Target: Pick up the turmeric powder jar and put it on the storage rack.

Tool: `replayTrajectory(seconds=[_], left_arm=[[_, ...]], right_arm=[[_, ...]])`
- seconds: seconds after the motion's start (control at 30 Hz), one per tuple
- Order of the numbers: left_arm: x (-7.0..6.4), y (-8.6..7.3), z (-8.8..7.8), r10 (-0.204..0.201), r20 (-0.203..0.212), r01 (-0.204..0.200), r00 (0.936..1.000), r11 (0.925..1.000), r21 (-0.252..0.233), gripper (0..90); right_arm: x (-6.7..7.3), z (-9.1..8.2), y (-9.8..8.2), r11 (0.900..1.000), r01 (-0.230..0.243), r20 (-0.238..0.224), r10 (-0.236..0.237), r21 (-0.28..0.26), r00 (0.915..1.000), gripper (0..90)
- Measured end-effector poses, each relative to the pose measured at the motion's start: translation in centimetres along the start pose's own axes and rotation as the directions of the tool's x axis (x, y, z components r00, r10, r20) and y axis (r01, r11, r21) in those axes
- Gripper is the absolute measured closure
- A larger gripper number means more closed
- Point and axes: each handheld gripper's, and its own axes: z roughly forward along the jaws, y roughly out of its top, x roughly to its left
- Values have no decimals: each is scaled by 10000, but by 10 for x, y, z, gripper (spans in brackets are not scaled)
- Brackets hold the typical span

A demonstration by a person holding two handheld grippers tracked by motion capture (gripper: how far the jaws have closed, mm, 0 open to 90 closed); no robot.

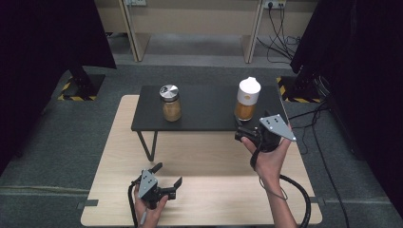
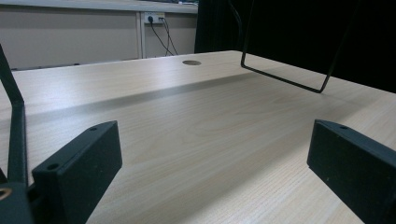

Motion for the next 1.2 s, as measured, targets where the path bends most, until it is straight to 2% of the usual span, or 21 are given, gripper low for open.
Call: replayTrajectory(seconds=[0.6,1.2], left_arm=[[0,0,0,-17,-4,17,10000,10000,10,22],[-1,-1,0,-66,-25,66,10000,10000,-43,23]], right_arm=[[-4,-14,-13,10000,-61,-76,60,-55,10000,16],[-6,-28,-34,9999,-27,-92,26,-135,10000,17]])
